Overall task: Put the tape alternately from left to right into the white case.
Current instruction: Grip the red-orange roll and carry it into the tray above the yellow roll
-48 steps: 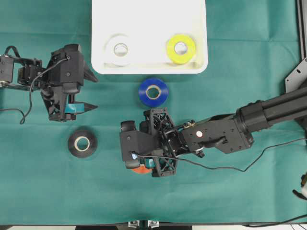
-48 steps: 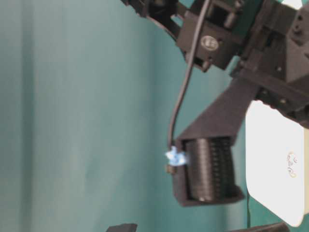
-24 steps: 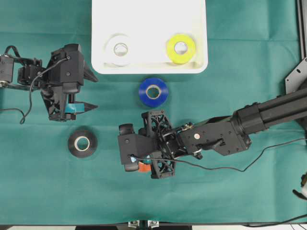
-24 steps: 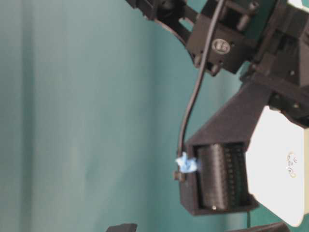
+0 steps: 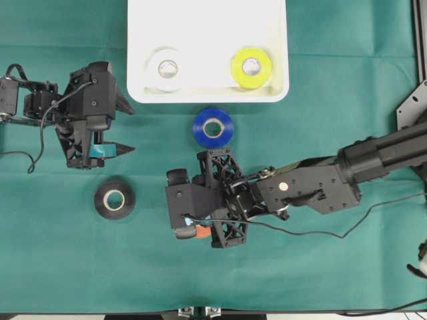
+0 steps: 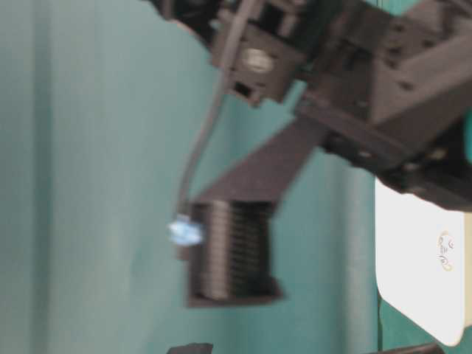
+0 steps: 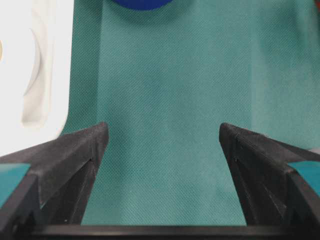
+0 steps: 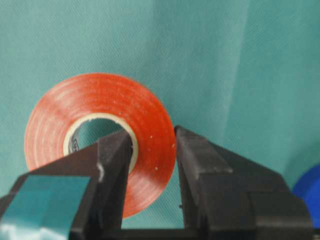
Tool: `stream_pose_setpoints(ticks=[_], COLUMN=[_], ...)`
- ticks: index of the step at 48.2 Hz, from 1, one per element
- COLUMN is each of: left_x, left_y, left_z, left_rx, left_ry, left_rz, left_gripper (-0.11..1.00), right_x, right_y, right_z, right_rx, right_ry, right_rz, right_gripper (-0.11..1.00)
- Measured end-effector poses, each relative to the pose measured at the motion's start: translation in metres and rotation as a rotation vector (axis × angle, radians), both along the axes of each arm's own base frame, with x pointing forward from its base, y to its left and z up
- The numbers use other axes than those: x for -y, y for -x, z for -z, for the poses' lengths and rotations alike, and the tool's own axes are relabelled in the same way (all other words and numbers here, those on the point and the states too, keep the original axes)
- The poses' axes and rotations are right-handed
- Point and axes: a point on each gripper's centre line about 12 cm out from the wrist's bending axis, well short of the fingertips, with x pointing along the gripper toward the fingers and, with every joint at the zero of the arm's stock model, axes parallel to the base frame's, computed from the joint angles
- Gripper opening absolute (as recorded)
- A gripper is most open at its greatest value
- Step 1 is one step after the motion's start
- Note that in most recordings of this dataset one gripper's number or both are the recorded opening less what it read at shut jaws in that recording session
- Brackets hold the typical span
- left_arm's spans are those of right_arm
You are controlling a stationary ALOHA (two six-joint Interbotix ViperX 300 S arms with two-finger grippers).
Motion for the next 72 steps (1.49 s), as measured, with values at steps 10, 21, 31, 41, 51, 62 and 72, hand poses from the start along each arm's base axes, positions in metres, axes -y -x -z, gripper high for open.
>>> stream_pose_setpoints(ticks=[10, 21, 31, 41, 51, 62, 72], left_x=[0.0, 0.0, 0.0, 0.0, 0.001, 0.002, 0.002], left_y=[0.0, 0.0, 0.0, 0.0, 0.001, 0.001, 0.002], left_z=[0.0, 0.0, 0.0, 0.0, 0.001, 0.001, 0.003], left_rx=[0.0, 0.0, -0.002, 0.0, -0.003, -0.004, -0.01], left_ry=[0.0, 0.002, 0.004, 0.003, 0.004, 0.022, 0.034], left_rz=[0.0, -0.002, -0.004, -0.003, 0.0, -0.016, -0.029], left_gripper=[0.61, 0.61, 0.61, 0.61, 0.61, 0.61, 0.61], right_x=[0.003, 0.008, 0.029, 0.072, 0.122, 0.177, 0.23], right_y=[0.004, 0.004, 0.002, 0.011, 0.03, 0.052, 0.067], right_z=[-0.022, -0.033, -0.033, -0.046, -0.053, -0.053, -0.046], right_rx=[0.028, 0.053, 0.028, -0.001, -0.008, 0.013, 0.039], right_ry=[0.019, 0.041, 0.086, 0.172, 0.192, 0.183, 0.179], right_rz=[-0.006, -0.014, 0.018, 0.088, 0.189, 0.306, 0.414], right_gripper=[0.27, 0.27, 0.27, 0.27, 0.27, 0.27, 0.27])
